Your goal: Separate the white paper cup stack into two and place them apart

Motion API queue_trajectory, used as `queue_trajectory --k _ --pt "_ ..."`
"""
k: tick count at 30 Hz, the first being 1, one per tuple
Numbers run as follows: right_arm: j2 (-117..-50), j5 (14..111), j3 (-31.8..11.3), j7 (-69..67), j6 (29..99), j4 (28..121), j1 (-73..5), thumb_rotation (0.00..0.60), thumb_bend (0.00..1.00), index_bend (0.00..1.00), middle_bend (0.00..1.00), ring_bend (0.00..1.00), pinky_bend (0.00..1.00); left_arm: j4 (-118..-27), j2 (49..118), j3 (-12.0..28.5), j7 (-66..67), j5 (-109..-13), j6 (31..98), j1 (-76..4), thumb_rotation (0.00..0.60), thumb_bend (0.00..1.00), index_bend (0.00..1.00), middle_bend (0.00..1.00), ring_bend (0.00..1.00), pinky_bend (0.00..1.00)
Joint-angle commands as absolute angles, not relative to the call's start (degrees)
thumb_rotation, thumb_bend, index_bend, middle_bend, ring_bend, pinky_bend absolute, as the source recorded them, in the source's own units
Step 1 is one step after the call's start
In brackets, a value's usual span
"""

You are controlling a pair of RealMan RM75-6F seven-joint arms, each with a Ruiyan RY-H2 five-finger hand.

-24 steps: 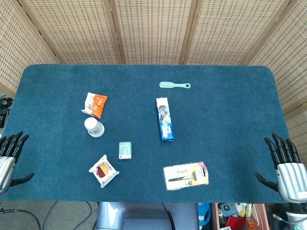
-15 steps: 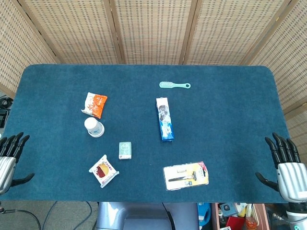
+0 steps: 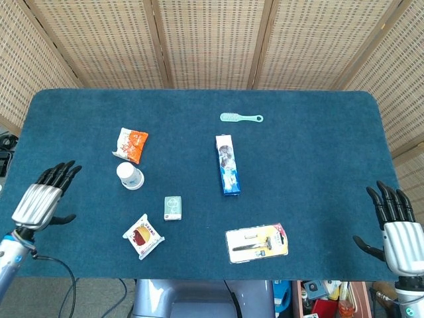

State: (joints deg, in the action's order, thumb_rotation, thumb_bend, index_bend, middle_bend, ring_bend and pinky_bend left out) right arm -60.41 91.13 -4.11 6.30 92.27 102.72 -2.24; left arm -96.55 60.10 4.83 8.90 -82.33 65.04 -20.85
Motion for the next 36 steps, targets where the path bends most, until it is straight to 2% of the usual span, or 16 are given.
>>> queue_trajectory --k 1,11,21,26,36 --pt "-60.5 90.9 -4.0 7.1 91.7 102.9 -2.4 0.600 0.00 0.00 0.00 0.00 0.00 -89.1 65.2 6.7 6.6 -82.3 57.8 -27.2 0.600 0.12 0.02 0.03 0.06 0.18" --pt "-61.0 89.3 -4.1 9.1 89.6 102.9 -2.9 0.600 0.00 0.00 0.00 0.00 0.00 -75.8 77.0 9.1 3.8 -80.6 51.6 -35.2 0.600 0.12 0.13 0.13 0.13 0.24" --pt "-61.2 88.4 -4.3 9.4 88.8 102.7 -3.1 0.600 0.00 0.00 0.00 0.00 0.00 -72.9 80.2 9.4 5.9 -78.5 49.1 -38.4 0.600 0.12 0.27 0.25 0.24 0.29" --pt "-61.2 88.1 -4.4 9.2 88.7 102.6 -3.1 0.600 0.00 0.00 0.00 0.00 0.00 -72.2 81.3 9.4 8.1 -77.6 49.8 -39.0 0.600 0.14 0.38 0.37 0.33 0.36" --pt "-61.0 88.0 -4.6 8.7 88.8 102.7 -3.1 0.600 0.00 0.00 0.00 0.00 0.00 -70.6 83.1 9.1 12.1 -75.1 50.8 -39.4 0.600 0.17 0.44 0.44 0.39 0.42"
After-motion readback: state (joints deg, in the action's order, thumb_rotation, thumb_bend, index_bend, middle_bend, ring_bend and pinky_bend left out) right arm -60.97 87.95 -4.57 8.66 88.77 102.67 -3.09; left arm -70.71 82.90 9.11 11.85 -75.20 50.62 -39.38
